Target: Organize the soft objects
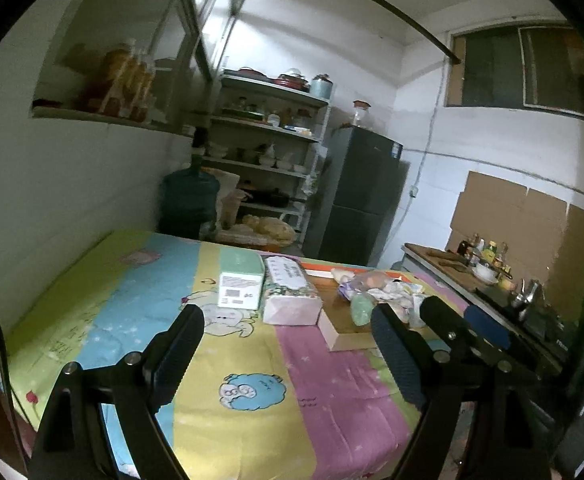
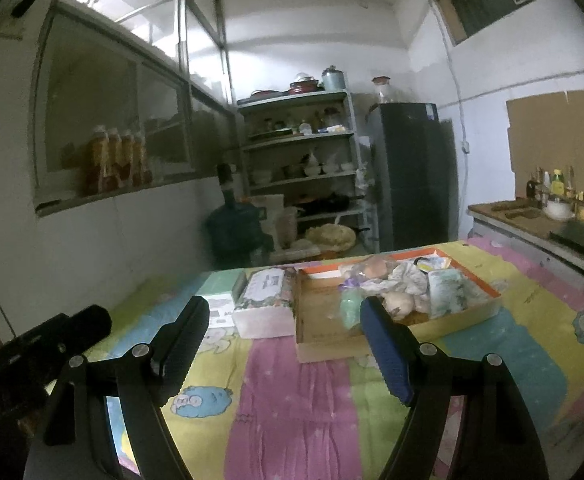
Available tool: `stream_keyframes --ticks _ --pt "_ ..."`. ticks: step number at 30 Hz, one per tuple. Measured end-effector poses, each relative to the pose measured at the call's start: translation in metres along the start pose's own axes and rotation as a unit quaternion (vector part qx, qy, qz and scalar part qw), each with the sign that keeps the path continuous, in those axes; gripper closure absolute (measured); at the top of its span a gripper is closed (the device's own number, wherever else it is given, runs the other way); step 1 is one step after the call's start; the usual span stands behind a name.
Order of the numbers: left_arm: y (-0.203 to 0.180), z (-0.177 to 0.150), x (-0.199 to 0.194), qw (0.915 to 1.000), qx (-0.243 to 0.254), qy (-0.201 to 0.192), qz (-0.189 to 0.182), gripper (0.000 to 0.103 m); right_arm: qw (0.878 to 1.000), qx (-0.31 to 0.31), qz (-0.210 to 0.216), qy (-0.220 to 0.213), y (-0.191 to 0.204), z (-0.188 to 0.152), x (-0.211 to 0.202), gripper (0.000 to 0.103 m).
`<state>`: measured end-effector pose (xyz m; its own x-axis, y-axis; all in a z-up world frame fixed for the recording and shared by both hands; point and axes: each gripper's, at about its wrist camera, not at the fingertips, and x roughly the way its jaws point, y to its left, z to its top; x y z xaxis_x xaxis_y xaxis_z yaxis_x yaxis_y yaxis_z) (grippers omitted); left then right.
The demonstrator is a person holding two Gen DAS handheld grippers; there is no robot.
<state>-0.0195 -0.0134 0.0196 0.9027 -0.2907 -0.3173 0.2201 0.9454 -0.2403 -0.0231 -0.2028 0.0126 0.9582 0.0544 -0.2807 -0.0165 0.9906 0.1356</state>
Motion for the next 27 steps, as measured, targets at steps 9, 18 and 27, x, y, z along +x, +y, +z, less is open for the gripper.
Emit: stream_keyframes --ticks 9,18,27 --pt "0.0 -0.003 -0.019 0.9994 0.014 -0.025 0.022 0.018 1.0 -0.022 -0.004 -0.014 0.009 -0.005 -0.013 0.024" --pt "-0.003 -0.008 -0.024 0.9992 0.02 -0.026 0.02 0.018 1.0 -0.017 -0.001 -0.013 0.007 -0.004 -0.017 0.024" --pt "0.0 -0.01 -0.029 0.9988 0.026 -0.03 0.03 0.018 1.0 -0.019 -0.003 -0.013 0.008 -0.005 -0.018 0.024"
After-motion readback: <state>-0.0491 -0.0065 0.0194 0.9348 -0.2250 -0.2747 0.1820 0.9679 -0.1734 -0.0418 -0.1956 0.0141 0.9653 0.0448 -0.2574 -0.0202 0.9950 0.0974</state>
